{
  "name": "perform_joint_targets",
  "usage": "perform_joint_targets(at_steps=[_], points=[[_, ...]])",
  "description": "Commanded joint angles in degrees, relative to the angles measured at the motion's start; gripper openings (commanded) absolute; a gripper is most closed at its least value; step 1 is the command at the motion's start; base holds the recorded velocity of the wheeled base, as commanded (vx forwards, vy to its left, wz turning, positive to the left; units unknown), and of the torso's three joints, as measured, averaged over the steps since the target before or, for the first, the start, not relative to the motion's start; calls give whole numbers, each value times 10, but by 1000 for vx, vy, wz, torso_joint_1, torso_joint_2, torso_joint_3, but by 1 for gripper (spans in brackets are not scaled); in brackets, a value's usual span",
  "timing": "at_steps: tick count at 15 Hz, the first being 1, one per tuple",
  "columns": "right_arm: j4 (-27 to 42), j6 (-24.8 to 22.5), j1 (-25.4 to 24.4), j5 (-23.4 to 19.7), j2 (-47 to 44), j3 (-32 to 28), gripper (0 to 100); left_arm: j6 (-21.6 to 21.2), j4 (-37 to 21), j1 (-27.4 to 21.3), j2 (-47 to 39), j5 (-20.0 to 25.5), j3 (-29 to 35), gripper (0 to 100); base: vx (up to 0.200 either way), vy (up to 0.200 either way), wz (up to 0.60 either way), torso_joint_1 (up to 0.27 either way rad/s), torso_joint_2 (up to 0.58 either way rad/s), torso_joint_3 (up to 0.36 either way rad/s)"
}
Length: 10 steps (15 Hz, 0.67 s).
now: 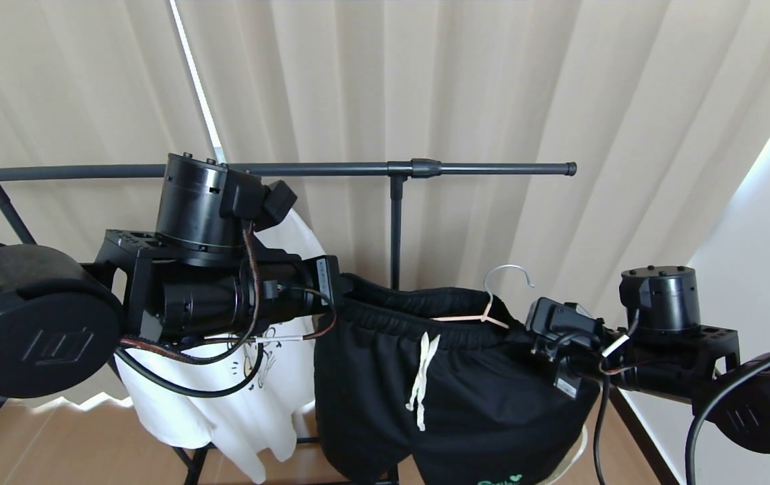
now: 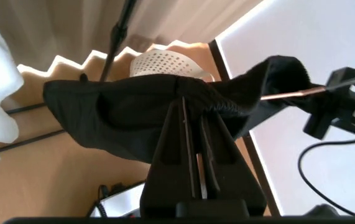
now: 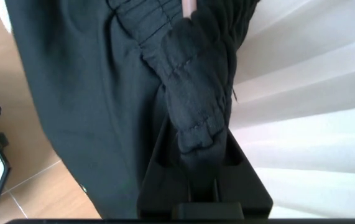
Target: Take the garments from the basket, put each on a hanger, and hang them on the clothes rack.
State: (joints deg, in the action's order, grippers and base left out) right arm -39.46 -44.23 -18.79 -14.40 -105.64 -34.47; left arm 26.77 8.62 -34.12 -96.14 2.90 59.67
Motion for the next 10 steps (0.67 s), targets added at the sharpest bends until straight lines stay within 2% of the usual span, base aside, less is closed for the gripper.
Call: perform_joint_targets(at_steps=[1, 4, 7, 10], points=[[-1, 5, -13, 7, 0, -7, 0, 0, 2, -2, 3, -3, 0, 0, 0, 0, 0, 0, 0, 0], [-2, 65, -24, 17, 9, -17, 0, -1, 5, 2, -10, -30, 3, 0, 0, 0, 0, 0, 0, 0], [-4, 107, -48, 54, 9, -28, 0, -2, 4, -2, -12, -32, -1, 0, 0, 0, 0, 0, 0, 0], [-47, 143, -54, 65, 11, -29, 0, -3, 5, 0, -23, -39, 0, 0, 0, 0, 0, 0, 0, 0]])
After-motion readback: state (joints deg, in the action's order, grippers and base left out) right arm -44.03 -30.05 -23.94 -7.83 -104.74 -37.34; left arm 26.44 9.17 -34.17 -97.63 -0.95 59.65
